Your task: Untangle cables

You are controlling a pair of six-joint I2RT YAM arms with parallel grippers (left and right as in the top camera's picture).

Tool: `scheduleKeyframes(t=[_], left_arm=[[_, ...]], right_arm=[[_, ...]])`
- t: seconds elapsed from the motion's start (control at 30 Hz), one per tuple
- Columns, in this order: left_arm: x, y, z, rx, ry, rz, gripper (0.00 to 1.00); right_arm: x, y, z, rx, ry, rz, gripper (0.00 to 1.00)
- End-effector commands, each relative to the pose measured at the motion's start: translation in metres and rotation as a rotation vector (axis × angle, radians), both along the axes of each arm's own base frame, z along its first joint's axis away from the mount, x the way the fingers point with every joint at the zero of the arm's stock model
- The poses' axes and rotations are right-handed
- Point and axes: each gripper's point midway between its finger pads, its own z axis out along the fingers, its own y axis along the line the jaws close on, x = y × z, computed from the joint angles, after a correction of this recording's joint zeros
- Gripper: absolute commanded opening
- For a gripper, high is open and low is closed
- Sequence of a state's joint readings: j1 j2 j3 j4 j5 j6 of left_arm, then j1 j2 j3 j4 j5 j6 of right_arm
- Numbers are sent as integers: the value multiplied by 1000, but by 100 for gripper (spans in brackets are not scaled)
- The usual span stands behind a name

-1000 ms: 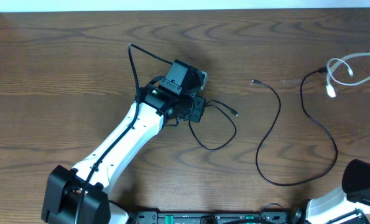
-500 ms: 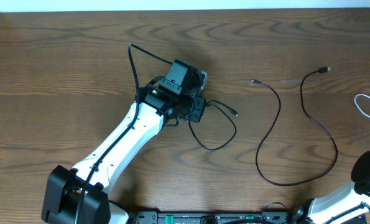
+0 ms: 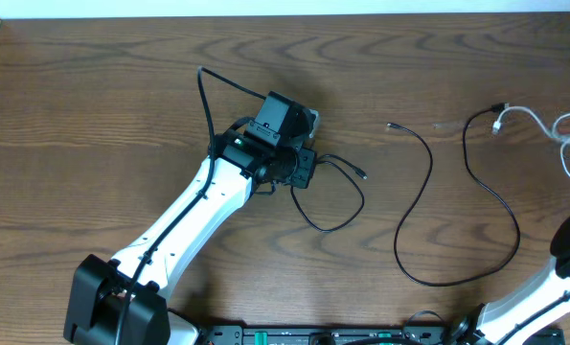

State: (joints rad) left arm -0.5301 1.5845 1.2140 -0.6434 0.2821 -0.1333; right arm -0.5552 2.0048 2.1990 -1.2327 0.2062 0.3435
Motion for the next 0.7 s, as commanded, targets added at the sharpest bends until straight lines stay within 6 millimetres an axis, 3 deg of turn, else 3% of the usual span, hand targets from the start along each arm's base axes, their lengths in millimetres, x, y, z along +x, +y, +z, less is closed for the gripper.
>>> scheduleKeyframes(t=[0.0,0.17,0.33,0.5,0.67], left_arm=[[2,3,-3,12,0,5,8],[2,3,-3,13,0,5,8],[1,3,-3,13,0,4,8],[1,3,-3,13,0,4,8],[1,3,-3,13,0,4,8]], right_arm=[[-2,-2,-3,8,12,2,60],[10,17,-6,98,-30,105,76],[26,82,-12,302,-64,387,84],[4,141,-29,393,107,603,91],[-19,185,-58,470,286,739,87]])
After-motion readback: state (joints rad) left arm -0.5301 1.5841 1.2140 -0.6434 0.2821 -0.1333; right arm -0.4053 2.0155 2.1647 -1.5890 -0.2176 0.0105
